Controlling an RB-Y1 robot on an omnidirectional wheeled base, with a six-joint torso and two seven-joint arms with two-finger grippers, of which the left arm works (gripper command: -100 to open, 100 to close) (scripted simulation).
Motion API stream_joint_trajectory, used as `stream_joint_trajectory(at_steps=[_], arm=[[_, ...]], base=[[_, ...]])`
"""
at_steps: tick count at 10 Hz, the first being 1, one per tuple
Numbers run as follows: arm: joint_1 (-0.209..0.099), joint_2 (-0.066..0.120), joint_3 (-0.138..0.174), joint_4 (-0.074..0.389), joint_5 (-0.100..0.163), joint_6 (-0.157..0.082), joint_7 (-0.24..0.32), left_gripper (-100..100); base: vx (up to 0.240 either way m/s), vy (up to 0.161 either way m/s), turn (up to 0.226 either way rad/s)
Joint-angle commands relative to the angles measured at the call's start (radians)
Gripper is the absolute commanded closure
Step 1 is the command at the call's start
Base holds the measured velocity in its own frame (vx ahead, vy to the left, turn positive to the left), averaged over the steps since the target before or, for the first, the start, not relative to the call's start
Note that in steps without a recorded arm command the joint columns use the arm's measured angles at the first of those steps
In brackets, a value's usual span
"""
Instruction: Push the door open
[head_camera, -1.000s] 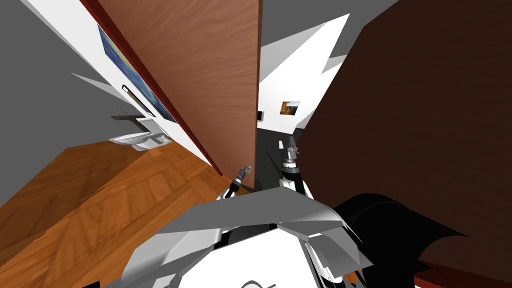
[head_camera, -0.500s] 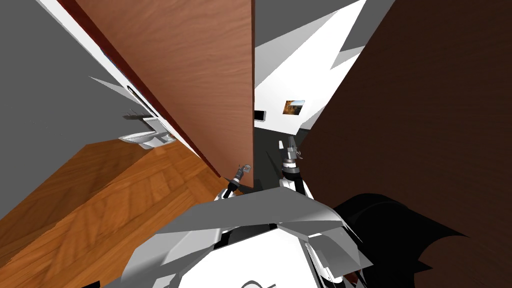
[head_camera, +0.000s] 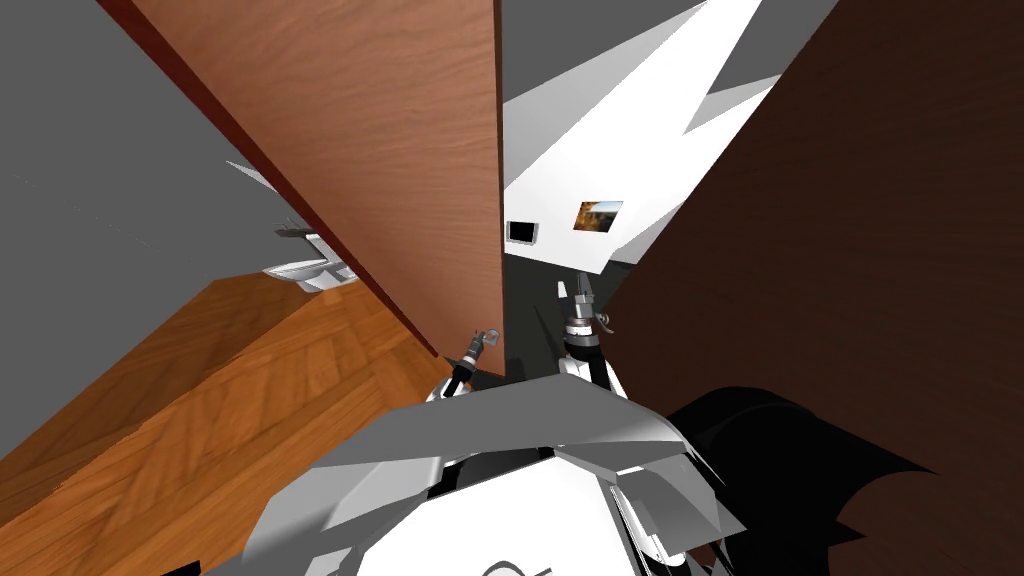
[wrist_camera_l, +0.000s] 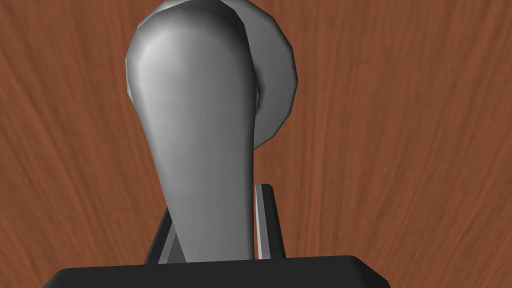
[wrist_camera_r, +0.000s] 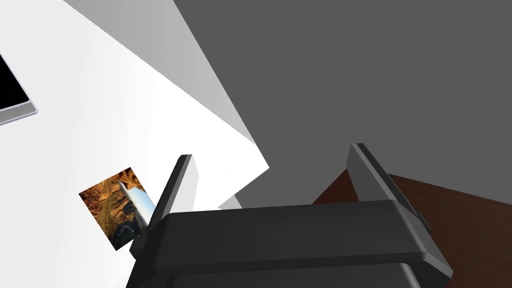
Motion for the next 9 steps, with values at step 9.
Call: stream_joint_trajectory(at_steps=[9], arm=[[0.008,-0.004,0.089,-0.027,0.013,0.017,-0.006,100]], base=[[0.118,-0.159,0.103]])
